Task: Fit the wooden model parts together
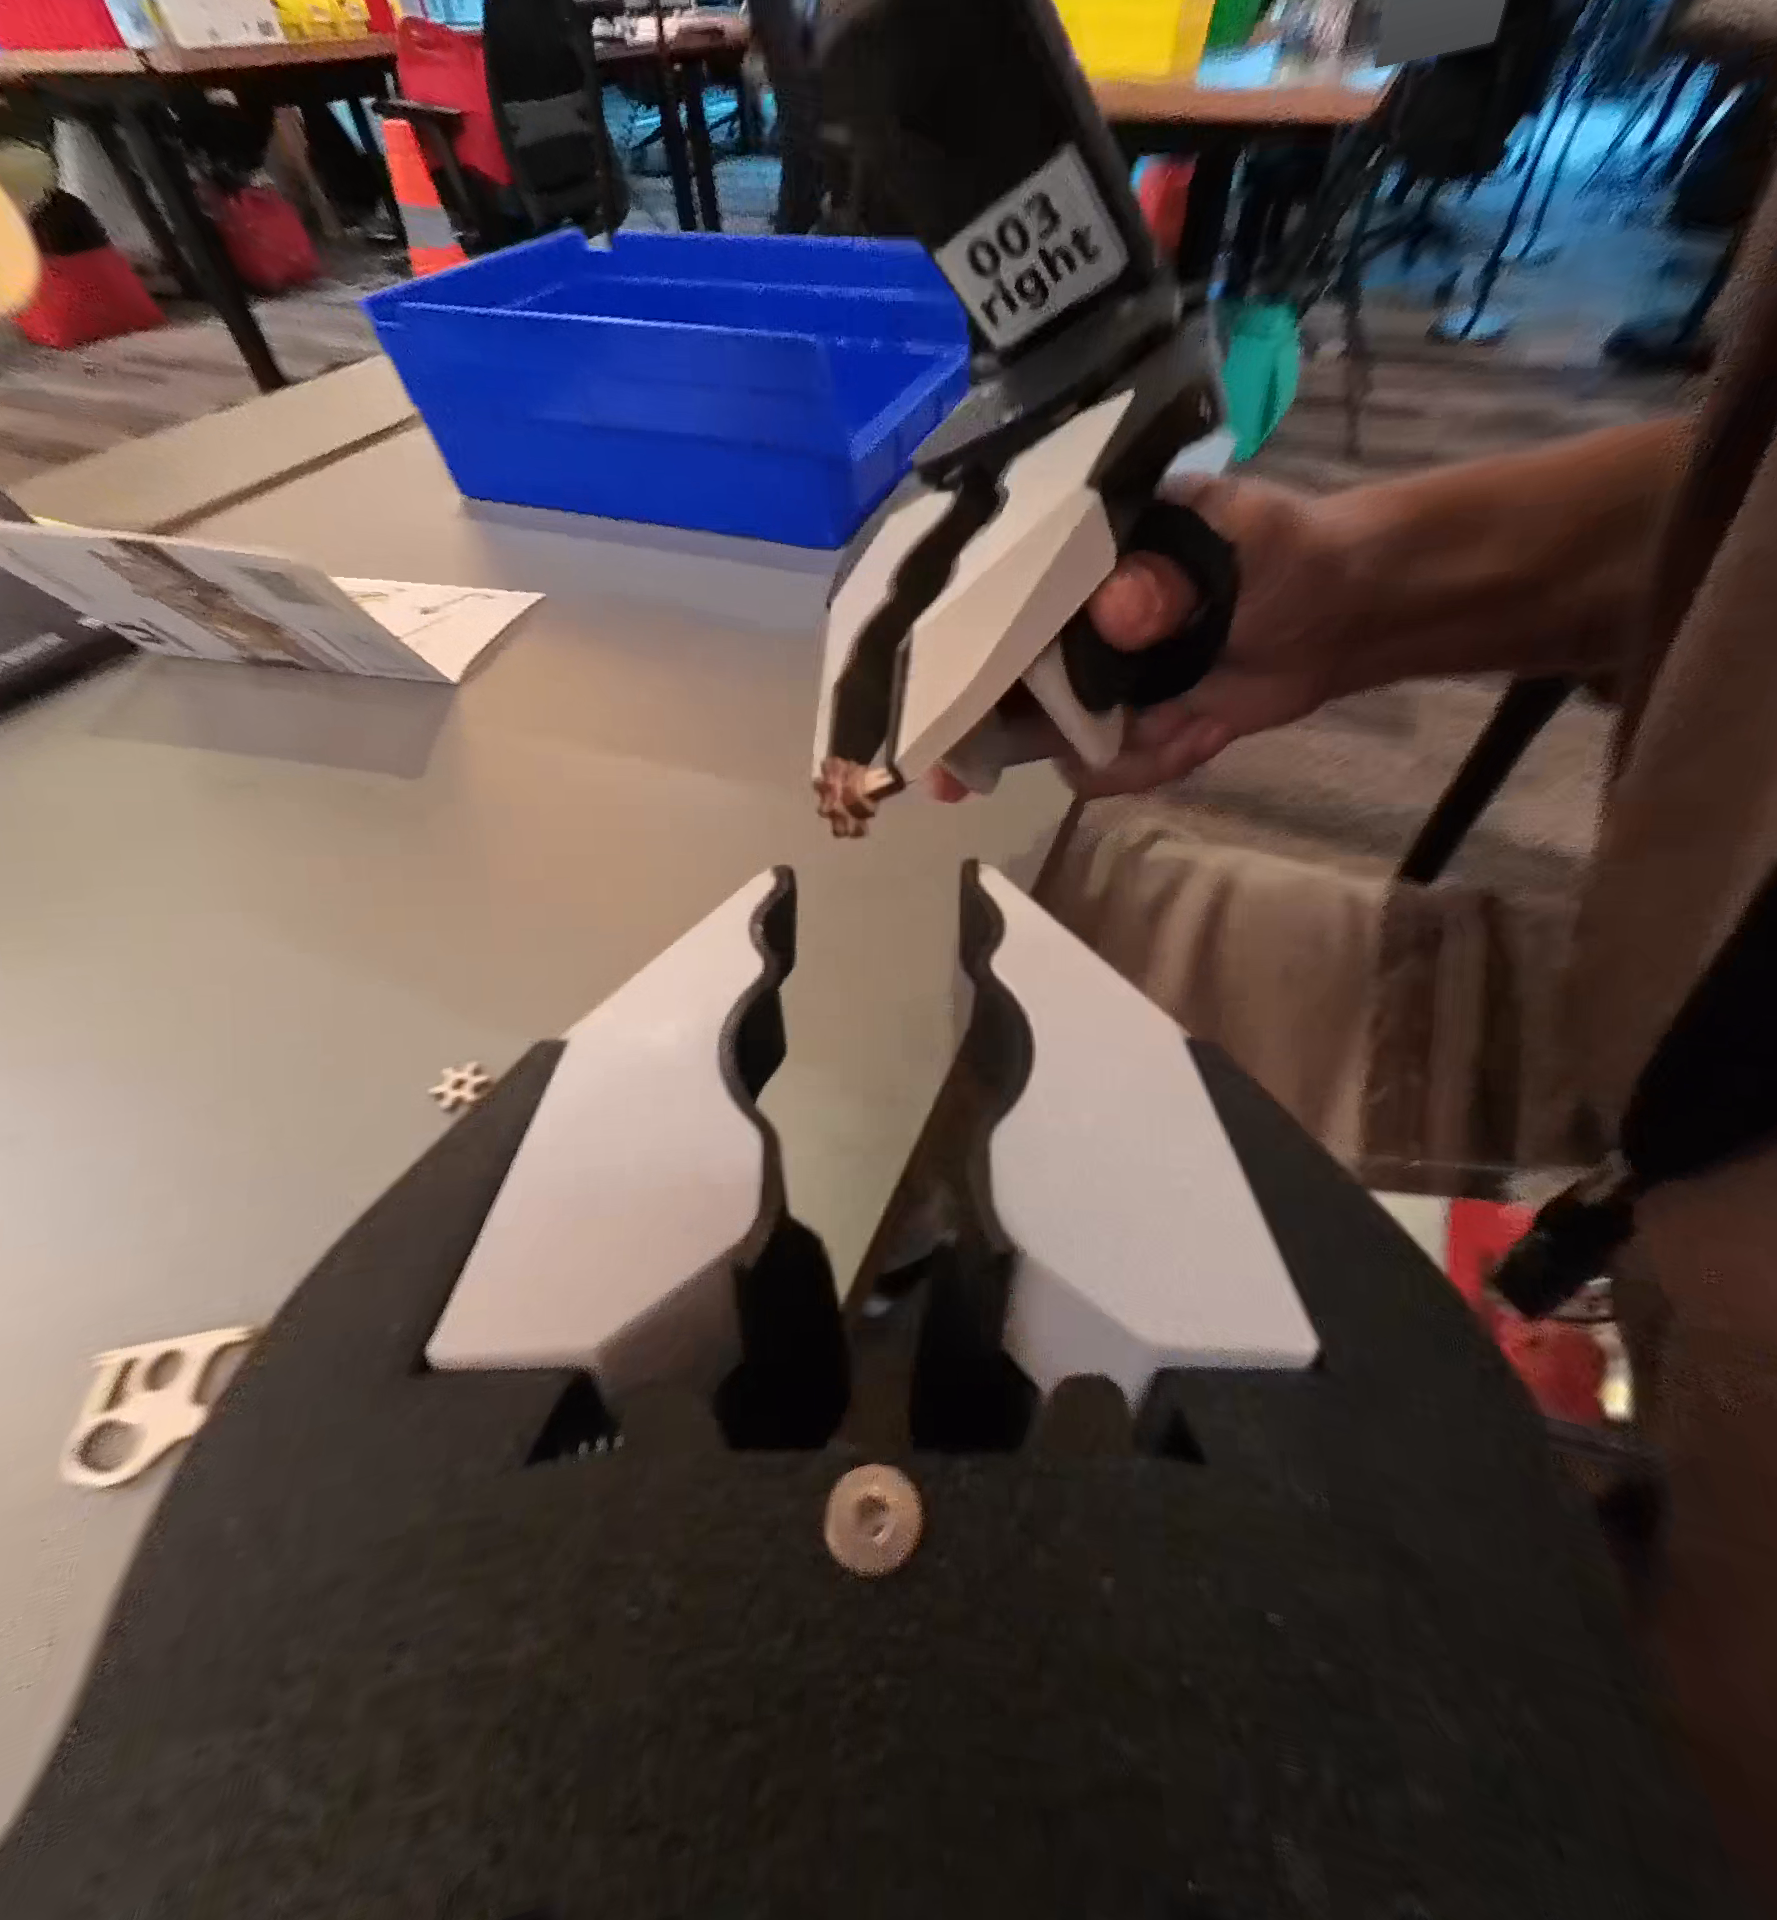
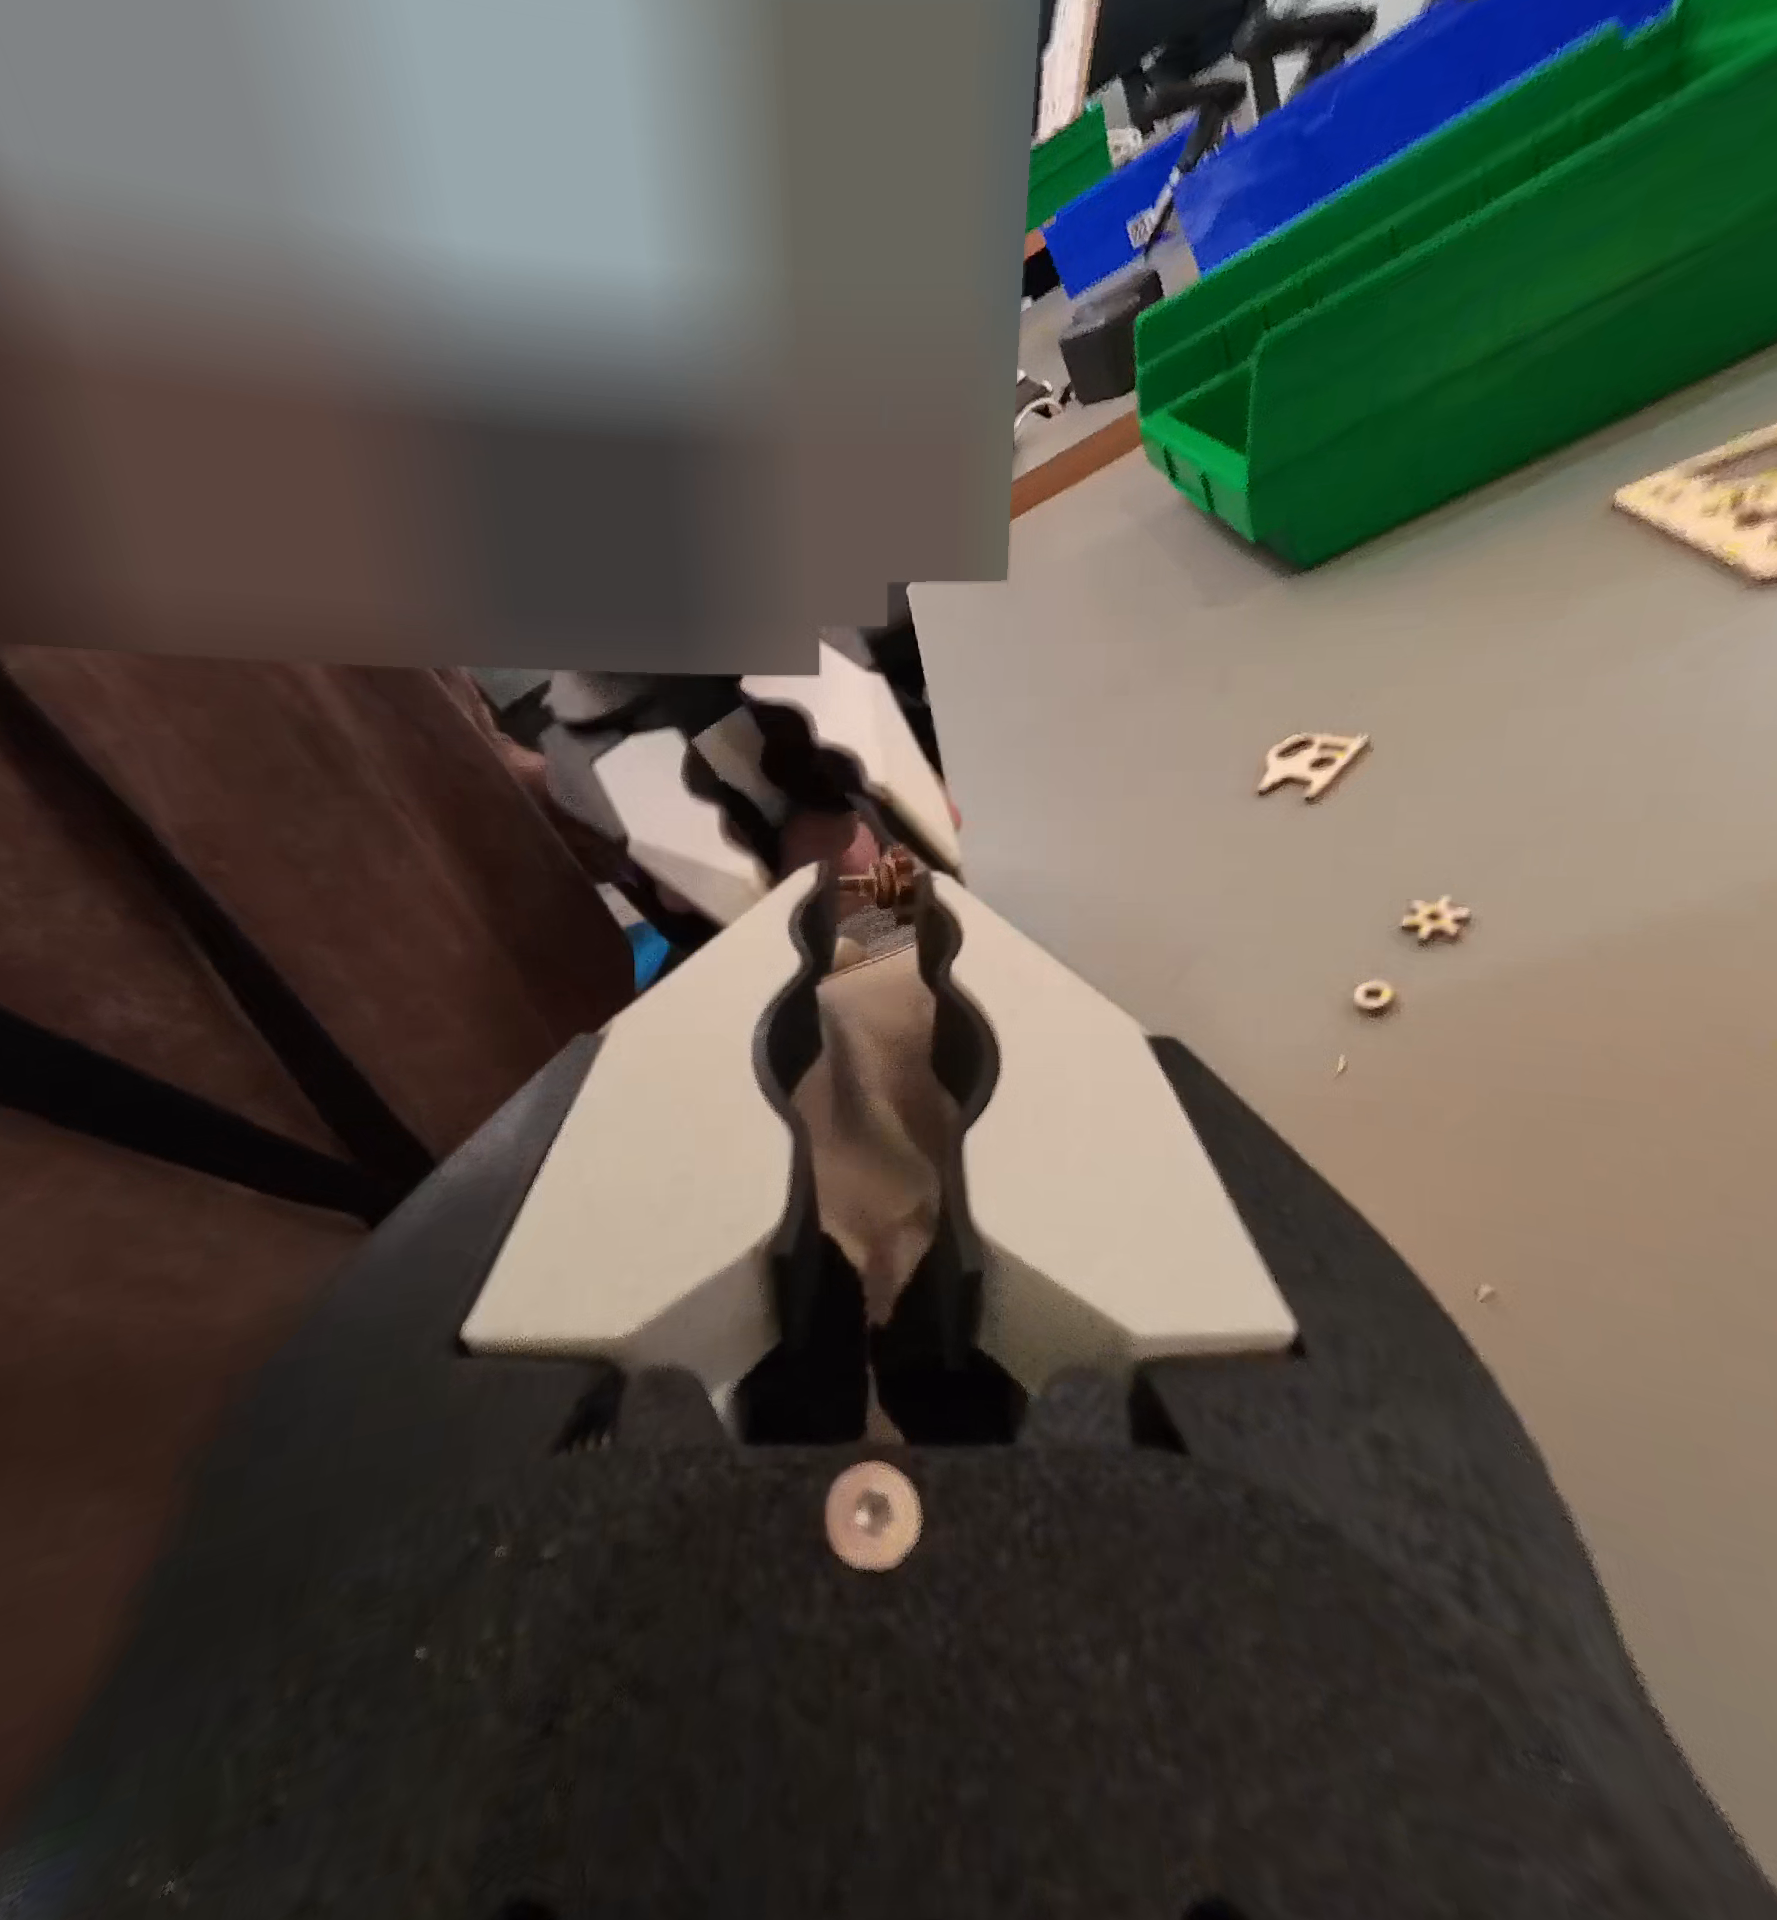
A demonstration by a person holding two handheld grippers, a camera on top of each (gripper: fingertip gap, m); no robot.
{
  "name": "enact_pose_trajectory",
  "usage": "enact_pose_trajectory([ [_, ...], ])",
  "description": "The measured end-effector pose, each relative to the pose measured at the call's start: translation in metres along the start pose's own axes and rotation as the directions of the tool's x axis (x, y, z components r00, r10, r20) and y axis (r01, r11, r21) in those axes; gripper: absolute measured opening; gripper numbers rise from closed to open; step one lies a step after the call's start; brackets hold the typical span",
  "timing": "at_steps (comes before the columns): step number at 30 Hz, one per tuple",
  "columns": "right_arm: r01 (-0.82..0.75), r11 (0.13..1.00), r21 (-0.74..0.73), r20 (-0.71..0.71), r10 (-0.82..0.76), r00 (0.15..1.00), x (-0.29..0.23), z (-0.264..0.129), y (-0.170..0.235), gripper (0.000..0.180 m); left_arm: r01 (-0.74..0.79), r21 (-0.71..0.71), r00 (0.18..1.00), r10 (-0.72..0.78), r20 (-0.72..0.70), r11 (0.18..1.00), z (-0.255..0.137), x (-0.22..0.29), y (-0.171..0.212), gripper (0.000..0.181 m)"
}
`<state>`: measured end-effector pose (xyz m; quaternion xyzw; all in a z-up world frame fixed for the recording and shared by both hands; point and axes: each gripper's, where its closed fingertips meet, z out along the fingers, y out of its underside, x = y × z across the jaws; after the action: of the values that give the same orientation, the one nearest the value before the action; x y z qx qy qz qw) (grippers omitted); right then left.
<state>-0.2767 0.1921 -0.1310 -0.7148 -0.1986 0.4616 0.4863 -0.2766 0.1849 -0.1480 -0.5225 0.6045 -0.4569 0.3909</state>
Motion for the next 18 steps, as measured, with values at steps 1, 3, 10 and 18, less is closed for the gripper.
enact_pose_trajectory([
  [1, 0.045, 0.999, 0.009, 0.003, -0.045, 0.999, -0.003, -0.001, -0.002, 0.014, 0.059, 0.036, 0.998, -0.058, -0.023, 0.998, -0.002, 0.0, -0.005, 0.029],
  [3, 0.103, 0.994, 0.029, 0.008, -0.103, 0.995, -0.008, -0.002, -0.005, 0.014, 0.171, 0.1, 0.983, -0.162, -0.085, 0.98, -0.005, 0.001, -0.018, 0.028],
  [10, 0.218, 0.974, 0.061, 0.002, -0.219, 0.976, -0.02, 0.0, -0.013, 0.014, 0.172, 0.145, 0.981, -0.156, -0.114, 0.974, -0.007, 0.011, -0.029, 0.012],
  [18, 0.335, 0.942, 0.026, -0.045, -0.333, 0.942, -0.028, 0.002, -0.016, 0.014, 0.105, 0.165, 0.994, -0.097, -0.057, 0.981, -0.009, 0.012, -0.033, 0.005],
])
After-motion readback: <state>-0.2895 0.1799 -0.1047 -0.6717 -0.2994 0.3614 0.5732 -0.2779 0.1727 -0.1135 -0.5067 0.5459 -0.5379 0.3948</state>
